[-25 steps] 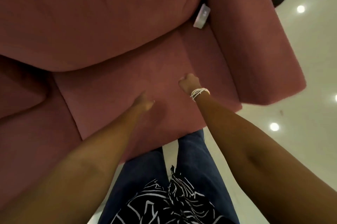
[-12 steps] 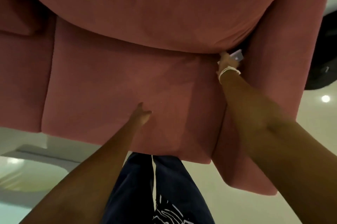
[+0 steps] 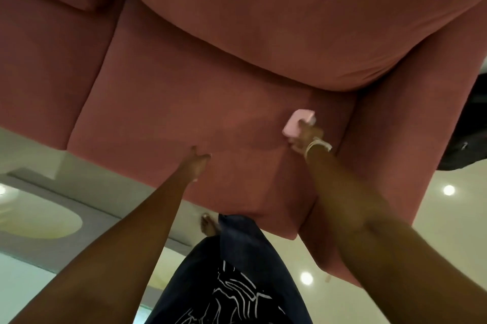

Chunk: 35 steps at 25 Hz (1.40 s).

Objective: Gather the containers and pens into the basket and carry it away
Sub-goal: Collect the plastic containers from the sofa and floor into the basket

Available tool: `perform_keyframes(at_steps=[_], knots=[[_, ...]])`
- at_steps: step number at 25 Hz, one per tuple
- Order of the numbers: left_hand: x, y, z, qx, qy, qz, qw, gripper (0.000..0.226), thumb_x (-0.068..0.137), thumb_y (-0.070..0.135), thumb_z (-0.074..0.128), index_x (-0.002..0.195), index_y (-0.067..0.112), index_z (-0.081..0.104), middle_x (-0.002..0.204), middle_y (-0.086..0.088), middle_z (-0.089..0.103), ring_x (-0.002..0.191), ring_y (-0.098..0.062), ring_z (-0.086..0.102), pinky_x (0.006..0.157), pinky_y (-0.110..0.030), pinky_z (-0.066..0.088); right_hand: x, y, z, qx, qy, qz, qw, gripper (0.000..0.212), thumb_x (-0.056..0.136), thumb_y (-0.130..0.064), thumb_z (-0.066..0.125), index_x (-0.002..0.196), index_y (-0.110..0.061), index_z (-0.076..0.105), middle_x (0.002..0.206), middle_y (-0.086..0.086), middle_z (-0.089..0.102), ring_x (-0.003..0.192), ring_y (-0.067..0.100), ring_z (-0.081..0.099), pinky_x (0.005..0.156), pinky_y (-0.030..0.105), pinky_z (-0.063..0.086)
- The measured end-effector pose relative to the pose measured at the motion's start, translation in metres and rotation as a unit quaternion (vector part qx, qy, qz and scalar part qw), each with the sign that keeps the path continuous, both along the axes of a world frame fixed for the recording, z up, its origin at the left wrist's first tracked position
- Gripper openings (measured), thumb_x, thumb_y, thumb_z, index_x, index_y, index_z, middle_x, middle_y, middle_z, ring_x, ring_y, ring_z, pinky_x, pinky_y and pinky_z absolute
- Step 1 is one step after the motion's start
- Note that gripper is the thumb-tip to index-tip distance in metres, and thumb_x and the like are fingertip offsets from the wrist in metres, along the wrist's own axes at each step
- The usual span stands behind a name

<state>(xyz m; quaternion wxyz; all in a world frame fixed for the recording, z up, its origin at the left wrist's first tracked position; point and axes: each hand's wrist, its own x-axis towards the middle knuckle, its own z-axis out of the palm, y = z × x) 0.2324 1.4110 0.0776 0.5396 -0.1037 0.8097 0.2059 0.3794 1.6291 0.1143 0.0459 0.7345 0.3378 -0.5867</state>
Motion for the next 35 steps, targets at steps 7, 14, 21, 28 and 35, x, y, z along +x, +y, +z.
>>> perform_keyframes(at_steps=[7,14,21,28,35], knots=[[-0.021,-0.069,0.031,0.057,-0.077,0.074,0.993,0.058,0.097,0.042,0.049,0.148,0.025,0.029,0.142,-0.006,0.05,0.119,-0.027,0.057,0.088,-0.039,0.045,-0.053,-0.153,-0.021,-0.153,0.085,0.133,0.976,0.032,0.093,-0.046,0.052,0.109,-0.02,0.062,0.083,-0.001,0.064,0.069,0.014,0.06,0.074,0.032,0.049],[-0.101,-0.159,0.048,0.173,-0.105,0.233,0.951,0.014,0.095,0.038,0.053,0.103,0.027,0.056,0.092,-0.001,0.064,0.073,-0.017,0.06,0.072,-0.032,0.048,-0.14,-0.278,0.006,-0.118,0.129,0.203,0.964,0.038,0.093,-0.056,0.05,0.107,-0.023,0.061,0.093,0.001,0.061,0.08,0.02,0.059,0.072,0.031,0.051],[-0.223,-0.313,0.067,0.213,-0.111,0.291,0.926,0.036,0.096,0.014,0.055,0.132,0.007,0.053,0.103,-0.011,0.061,0.091,-0.028,0.061,0.083,-0.041,0.052,-0.26,-0.42,0.014,-0.129,0.144,0.127,0.973,0.021,0.094,-0.039,0.059,0.103,-0.02,0.06,0.086,-0.001,0.061,0.076,0.015,0.056,0.069,0.028,0.048],[-0.309,-0.464,0.075,0.232,-0.069,0.456,0.857,0.038,0.099,0.004,0.047,0.136,0.006,0.047,0.13,-0.018,0.055,0.115,-0.036,0.056,0.095,-0.039,0.045,-0.398,-0.542,0.023,-0.147,0.12,0.282,0.941,0.007,0.09,-0.021,0.064,0.088,-0.02,0.057,0.082,0.0,0.06,0.067,0.013,0.055,0.063,0.027,0.049],[-0.349,-0.558,0.083,0.245,-0.038,0.636,0.731,0.04,0.098,-0.003,0.045,0.138,-0.002,0.044,0.138,-0.021,0.052,0.127,-0.036,0.051,0.103,-0.04,0.044,-0.509,-0.622,0.025,-0.138,0.102,0.46,0.871,0.011,0.087,-0.014,0.067,0.082,-0.019,0.059,0.092,0.007,0.062,0.083,0.021,0.06,0.083,0.039,0.051]])
